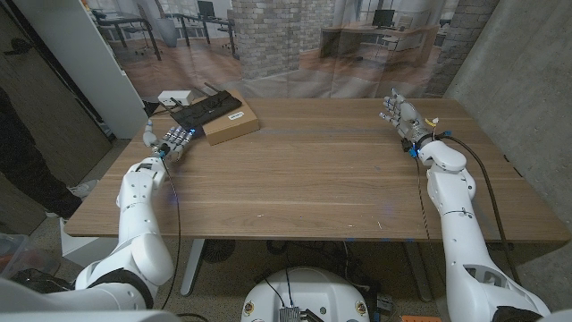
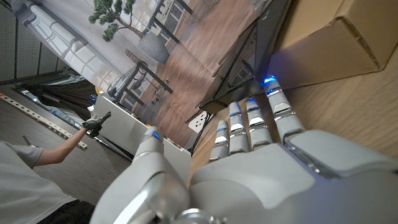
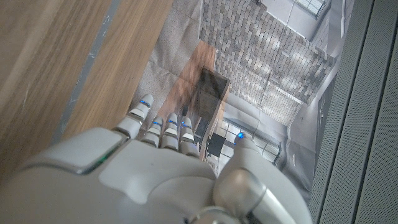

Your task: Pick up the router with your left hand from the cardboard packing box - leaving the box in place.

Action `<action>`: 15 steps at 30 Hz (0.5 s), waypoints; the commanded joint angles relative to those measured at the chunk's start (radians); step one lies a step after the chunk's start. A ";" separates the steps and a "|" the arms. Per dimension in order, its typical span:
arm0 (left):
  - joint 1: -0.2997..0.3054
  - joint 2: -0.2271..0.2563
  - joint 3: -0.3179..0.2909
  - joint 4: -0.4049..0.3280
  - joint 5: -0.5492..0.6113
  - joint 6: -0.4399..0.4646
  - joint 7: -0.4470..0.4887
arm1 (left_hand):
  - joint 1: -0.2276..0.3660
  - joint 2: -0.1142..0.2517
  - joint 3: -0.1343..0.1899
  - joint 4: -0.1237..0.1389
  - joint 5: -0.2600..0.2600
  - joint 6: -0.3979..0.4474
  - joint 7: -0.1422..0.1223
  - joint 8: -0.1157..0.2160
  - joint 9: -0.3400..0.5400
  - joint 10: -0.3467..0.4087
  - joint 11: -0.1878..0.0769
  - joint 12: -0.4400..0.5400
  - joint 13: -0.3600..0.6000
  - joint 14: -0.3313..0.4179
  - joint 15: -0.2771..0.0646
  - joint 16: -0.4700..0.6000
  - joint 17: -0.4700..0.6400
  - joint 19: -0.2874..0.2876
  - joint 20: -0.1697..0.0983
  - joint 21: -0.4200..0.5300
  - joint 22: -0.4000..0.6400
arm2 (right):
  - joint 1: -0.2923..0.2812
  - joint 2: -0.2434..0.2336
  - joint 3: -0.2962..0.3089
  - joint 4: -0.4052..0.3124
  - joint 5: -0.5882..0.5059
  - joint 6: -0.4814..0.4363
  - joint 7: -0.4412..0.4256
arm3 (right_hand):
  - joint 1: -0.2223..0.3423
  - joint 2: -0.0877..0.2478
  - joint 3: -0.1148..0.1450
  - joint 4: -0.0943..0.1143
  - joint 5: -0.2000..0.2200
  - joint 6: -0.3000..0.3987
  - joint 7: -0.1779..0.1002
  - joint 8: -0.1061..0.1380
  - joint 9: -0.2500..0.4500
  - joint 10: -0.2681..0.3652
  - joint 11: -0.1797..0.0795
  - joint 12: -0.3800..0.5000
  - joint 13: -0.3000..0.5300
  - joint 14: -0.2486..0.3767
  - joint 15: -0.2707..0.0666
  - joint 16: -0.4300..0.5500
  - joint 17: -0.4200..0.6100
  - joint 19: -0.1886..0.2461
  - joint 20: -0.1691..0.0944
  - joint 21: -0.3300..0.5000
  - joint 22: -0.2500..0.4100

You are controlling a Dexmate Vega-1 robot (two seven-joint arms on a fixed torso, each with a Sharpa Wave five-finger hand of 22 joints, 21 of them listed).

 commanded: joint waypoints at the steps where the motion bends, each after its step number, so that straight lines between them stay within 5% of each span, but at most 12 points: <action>1: -0.009 -0.010 -0.003 0.001 0.012 0.060 0.069 | -0.009 -0.016 -0.012 0.005 0.003 0.009 0.046 -0.003 0.005 0.026 0.006 0.007 0.001 0.021 0.003 0.004 0.003 0.018 0.000 0.001 0.002 | -0.018 -0.004 0.014 -0.033 0.001 0.000 0.002 | -0.009 0.001 -0.004 -0.002 0.007 0.008 0.001 0.007 0.003 0.009 -0.004 0.008 0.002 0.009 0.002 0.010 0.003 0.010 -0.002 0.008 0.002; 15: -0.016 -0.024 -0.005 -0.036 0.022 0.049 0.083 | -0.033 -0.028 -0.030 0.017 0.007 0.023 0.059 -0.003 0.005 0.048 0.005 0.007 0.002 0.038 0.002 0.003 0.004 0.045 0.000 0.001 0.001 | -0.037 -0.002 0.031 -0.056 0.009 -0.001 0.009 | -0.012 0.001 -0.005 -0.001 0.008 0.010 0.000 0.006 0.003 0.010 -0.006 0.008 0.002 0.012 0.004 0.010 0.003 0.012 -0.002 0.008 0.002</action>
